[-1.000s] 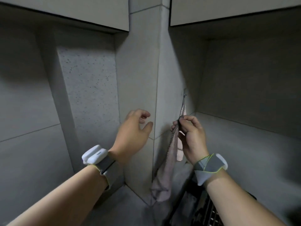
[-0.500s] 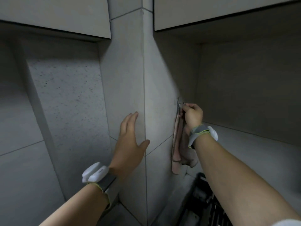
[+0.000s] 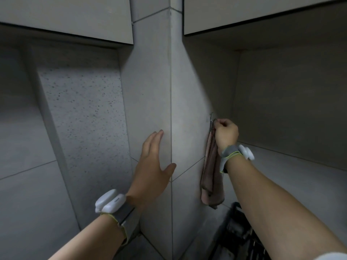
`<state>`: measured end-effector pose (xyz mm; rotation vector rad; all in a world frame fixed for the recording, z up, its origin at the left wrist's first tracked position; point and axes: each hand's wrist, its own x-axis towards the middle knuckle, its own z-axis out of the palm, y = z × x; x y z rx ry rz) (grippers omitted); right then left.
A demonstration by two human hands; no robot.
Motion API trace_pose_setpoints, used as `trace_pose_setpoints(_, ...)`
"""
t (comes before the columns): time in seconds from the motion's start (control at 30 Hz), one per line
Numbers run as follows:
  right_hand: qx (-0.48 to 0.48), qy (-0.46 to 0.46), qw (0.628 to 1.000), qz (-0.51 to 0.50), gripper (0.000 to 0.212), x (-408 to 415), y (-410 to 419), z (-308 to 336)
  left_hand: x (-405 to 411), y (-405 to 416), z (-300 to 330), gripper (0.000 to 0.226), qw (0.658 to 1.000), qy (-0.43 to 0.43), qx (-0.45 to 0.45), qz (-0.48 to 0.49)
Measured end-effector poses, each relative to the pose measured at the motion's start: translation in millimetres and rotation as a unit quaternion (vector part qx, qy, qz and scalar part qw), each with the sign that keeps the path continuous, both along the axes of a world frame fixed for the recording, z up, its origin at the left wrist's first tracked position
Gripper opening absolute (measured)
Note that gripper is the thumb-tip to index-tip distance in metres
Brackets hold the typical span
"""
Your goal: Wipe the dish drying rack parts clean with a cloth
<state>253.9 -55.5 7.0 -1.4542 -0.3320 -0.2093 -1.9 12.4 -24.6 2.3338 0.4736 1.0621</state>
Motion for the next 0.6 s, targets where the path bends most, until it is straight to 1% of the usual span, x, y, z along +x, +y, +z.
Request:
trace_pose_setpoints(0.07,-0.111,-0.044,0.991,-0.058,0.018,-3.6,-3.4,-1.2,0.0,0.2,0.5,0.091,1.0,0.0,0.002,0.001)
trace_pose_setpoints(0.1,-0.137,-0.062,0.986,-0.07,0.021,-5.2,-4.1,-1.4,0.1,0.3,0.7,0.091,1.0,0.001,0.002,0.0)
trace_pose_setpoints(0.2,-0.172,-0.095,0.978,-0.073,0.022,-8.2,-3.8,-1.8,0.6,1.0,-0.8,0.091,1.0,0.001,-0.001,-0.005)
trace_pose_setpoints(0.3,-0.211,-0.105,0.969,-0.074,0.023,-5.8,-2.0,-2.2,0.3,-0.1,-0.1,0.091,1.0,-0.001,-0.001,-0.004)
trace_pose_setpoints(0.4,-0.285,-0.133,0.944,-0.099,0.025,-9.8,-4.0,0.8,0.8,-2.9,-0.5,0.091,1.0,-0.001,-0.002,0.0)
trace_pose_setpoints(0.47,-0.318,-0.143,0.931,-0.105,0.027,-12.0,-7.1,0.8,0.9,-2.3,-1.7,0.091,1.0,0.015,0.002,0.001)
trace_pose_setpoints(0.5,-0.322,-0.145,0.93,-0.1,0.027,-11.2,-8.2,0.4,-0.8,-1.7,-0.3,0.09,1.0,0.025,0.003,-0.003)
trace_pose_setpoints(0.6,-0.311,-0.156,0.935,-0.064,0.031,-10.0,-12.1,-7.1,-8.4,4.5,0.7,0.08,1.0,0.011,-0.017,-0.014)
